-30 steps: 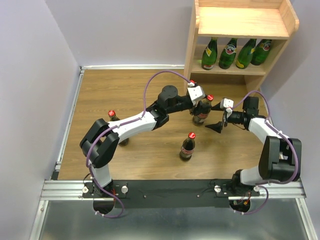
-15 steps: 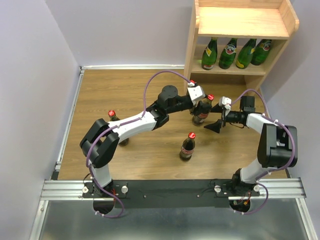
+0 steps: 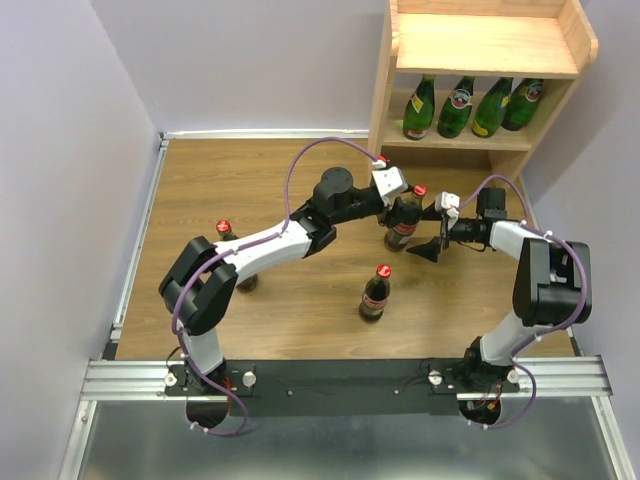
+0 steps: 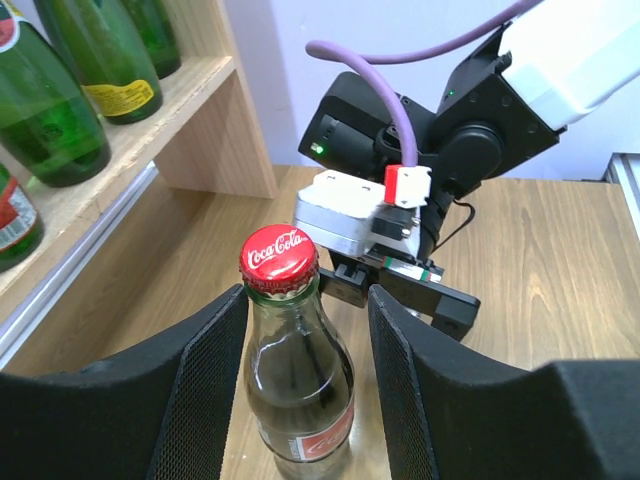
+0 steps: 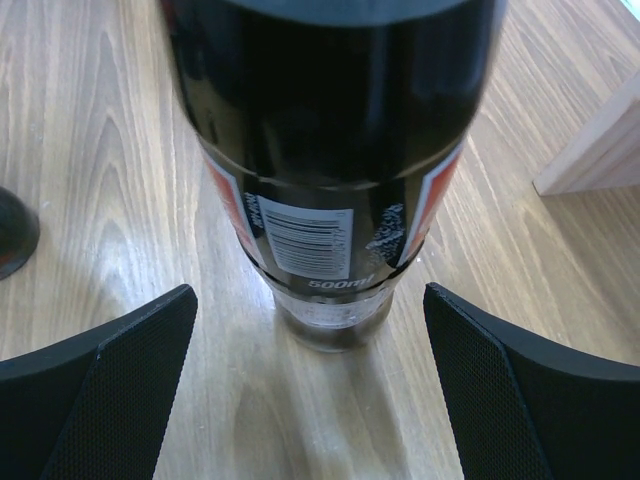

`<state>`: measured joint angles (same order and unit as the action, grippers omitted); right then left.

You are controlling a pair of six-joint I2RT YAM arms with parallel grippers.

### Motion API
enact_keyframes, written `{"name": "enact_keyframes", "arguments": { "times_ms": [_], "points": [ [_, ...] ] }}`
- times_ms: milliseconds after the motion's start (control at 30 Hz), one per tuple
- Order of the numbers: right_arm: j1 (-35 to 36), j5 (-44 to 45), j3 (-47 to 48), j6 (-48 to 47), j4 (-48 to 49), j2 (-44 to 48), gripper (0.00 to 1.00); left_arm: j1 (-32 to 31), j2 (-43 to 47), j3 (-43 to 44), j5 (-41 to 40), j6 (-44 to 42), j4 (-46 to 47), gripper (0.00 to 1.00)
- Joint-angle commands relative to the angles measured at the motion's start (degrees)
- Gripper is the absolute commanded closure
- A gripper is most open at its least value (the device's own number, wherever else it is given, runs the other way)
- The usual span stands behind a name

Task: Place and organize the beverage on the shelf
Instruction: Adjust the drink.

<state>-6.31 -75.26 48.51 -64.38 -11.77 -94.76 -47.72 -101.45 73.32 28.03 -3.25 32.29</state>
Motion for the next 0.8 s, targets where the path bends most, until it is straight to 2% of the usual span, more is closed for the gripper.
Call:
{"name": "enact_keyframes", "arguments": {
  "times_ms": [0,267,767],
  "points": [
    [1.12,0.38,2.11,-1.89,-0.71,-1.74,0.0,0.44,0.82,2.0,-0.17,0.7,1.37,0.41],
    [3.49,-0.32,5.27,-0.31,-0.71,-3.94,0.0,1.67,0.29,3.14,-0.17,1.66,0.75,0.41],
    [3.76,0.46,10.29,6.28,-0.71,-7.46,0.0,4.57,2.13,1.57,-0.34,2.28,0.75,0.4]
  ]
}}
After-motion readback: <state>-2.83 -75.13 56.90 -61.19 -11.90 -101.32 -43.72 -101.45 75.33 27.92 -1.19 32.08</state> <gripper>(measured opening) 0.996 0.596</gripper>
